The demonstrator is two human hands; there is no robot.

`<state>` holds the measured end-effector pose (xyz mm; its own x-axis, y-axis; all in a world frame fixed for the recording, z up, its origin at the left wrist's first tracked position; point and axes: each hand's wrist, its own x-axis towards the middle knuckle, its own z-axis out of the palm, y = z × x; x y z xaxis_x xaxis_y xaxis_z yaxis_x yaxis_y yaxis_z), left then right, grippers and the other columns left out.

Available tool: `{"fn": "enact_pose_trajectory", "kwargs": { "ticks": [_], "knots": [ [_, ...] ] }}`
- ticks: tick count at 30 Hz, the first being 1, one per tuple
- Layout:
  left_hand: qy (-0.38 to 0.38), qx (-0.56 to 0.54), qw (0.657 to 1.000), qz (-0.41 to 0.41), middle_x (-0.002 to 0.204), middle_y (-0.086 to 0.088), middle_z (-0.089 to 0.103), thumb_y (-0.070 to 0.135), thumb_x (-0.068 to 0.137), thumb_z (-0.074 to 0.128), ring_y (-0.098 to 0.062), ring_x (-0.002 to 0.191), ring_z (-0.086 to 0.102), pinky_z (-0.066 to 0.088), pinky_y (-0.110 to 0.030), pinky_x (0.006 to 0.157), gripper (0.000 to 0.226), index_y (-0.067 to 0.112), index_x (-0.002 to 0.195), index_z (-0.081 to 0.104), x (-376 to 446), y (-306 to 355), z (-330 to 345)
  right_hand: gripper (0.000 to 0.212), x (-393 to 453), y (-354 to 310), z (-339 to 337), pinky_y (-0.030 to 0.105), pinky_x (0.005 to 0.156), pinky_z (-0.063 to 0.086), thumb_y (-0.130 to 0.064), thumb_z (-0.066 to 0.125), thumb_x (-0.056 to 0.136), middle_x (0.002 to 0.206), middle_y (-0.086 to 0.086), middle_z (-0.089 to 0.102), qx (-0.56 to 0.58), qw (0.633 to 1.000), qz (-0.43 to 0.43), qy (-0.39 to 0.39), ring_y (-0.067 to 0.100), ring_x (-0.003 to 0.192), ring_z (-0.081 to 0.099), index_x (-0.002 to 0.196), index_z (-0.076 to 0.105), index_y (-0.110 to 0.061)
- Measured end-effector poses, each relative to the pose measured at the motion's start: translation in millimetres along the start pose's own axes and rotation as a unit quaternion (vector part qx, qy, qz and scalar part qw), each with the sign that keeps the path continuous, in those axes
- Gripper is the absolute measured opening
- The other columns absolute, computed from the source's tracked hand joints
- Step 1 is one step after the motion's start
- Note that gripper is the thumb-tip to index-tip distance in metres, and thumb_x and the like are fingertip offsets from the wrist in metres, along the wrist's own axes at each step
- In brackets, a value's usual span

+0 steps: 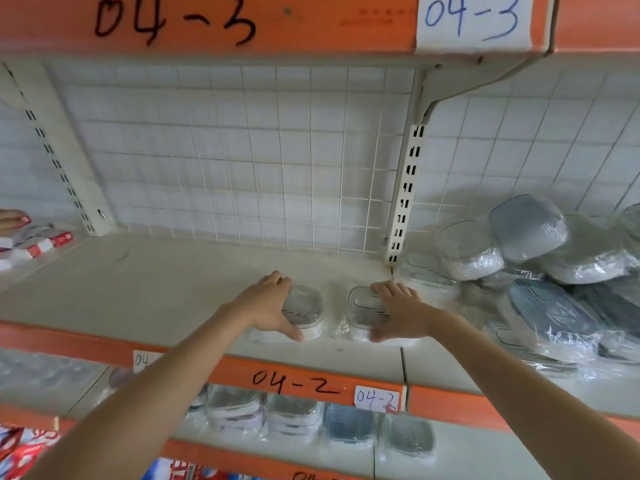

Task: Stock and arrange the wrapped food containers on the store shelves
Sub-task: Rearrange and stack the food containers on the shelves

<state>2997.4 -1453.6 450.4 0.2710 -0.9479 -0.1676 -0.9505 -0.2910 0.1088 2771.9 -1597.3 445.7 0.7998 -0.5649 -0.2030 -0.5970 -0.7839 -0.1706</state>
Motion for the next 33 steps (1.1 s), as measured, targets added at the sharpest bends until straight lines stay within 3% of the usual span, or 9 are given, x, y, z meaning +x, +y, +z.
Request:
{"fn": "enact_pose_trajectory", "kwargs": {
  "ticks": [7,12,15,18,22,28,33],
  "knots": [
    [0.048,-0.027,0.995,-0.082,0.141,-0.004,0.033,0.065,0.062,0.074,-0.022,0.129,0.035,0.035,-0.033,0.104,0.111,0.01,0.145,0.026,-5.7,22.6,13.0,0.098,-1.8,3.0,17.5,0.035,0.112,0.012,-0.05,0.071,0.071,0.143,0.003,0.028,0.026,0.995,-0.013,0.092,0.024,0.135,0.021,0.145,0.019,-0.014],
    [0.15,-0.061,0.97,-0.184,0.142,-0.006,0.032,0.058,0.06,0.079,-0.026,0.132,0.031,0.025,-0.036,0.11,0.11,0.009,0.144,0.027,-16.5,54.2,28.7,0.092,-5.6,6.7,27.9,0.035,0.112,0.012,-0.05,0.067,0.072,0.139,0.005,0.032,-0.004,0.981,-0.036,0.191,0.025,0.131,0.025,0.143,0.023,-0.011],
    [0.256,-0.023,0.943,-0.211,0.142,-0.007,0.032,0.049,0.058,0.083,-0.026,0.133,0.026,0.014,-0.037,0.114,0.108,0.007,0.142,0.029,-29.7,79.0,39.7,0.089,-17.6,3.1,37.6,0.039,0.112,0.011,-0.036,0.069,0.07,0.137,0.012,0.037,-0.024,0.956,-0.07,0.284,0.031,0.127,0.032,0.142,0.027,-0.004],
    [0.317,0.037,0.926,-0.203,0.134,-0.009,0.039,0.044,0.058,0.084,-0.027,0.127,0.032,0.019,-0.037,0.112,0.1,0.005,0.136,0.036,-49.8,98.8,44.6,0.083,-37.7,-2.0,40.6,0.047,0.11,0.023,-0.015,0.073,0.06,0.127,0.02,0.049,-0.03,0.926,-0.115,0.359,0.037,0.119,0.045,0.134,0.042,0.004],
    [0.378,0.077,0.906,-0.176,0.129,-0.01,0.047,0.043,0.053,0.086,-0.029,0.12,0.041,0.027,-0.036,0.103,0.096,0.005,0.131,0.044,-80.9,109.3,39.4,0.083,-73.9,-4.4,33.1,0.05,0.105,0.034,-0.009,0.075,0.052,0.12,0.019,0.055,-0.023,0.895,-0.158,0.416,0.037,0.112,0.053,0.129,0.049,0.005],
    [0.409,0.084,0.901,-0.115,0.123,-0.012,0.051,0.048,0.05,0.086,-0.032,0.115,0.047,0.033,-0.039,0.101,0.097,0.003,0.128,0.049,-123.1,132.0,36.0,0.082,-135.5,-7.1,30.1,0.049,0.105,0.036,-0.013,0.077,0.05,0.118,0.018,0.057,-0.053,0.881,-0.154,0.444,0.036,0.112,0.054,0.127,0.052,0.005],
    [0.356,0.049,0.929,-0.092,0.121,-0.017,0.051,0.051,0.052,0.084,-0.036,0.116,0.048,0.035,-0.047,0.104,0.098,-0.003,0.126,0.049,-179.7,156.4,91.5,0.083,-210.4,-15.2,77.5,0.05,0.103,0.037,-0.02,0.082,0.05,0.117,0.018,0.058,-0.094,0.91,-0.139,0.379,0.036,0.109,0.057,0.125,0.054,0.004]
  ]
}}
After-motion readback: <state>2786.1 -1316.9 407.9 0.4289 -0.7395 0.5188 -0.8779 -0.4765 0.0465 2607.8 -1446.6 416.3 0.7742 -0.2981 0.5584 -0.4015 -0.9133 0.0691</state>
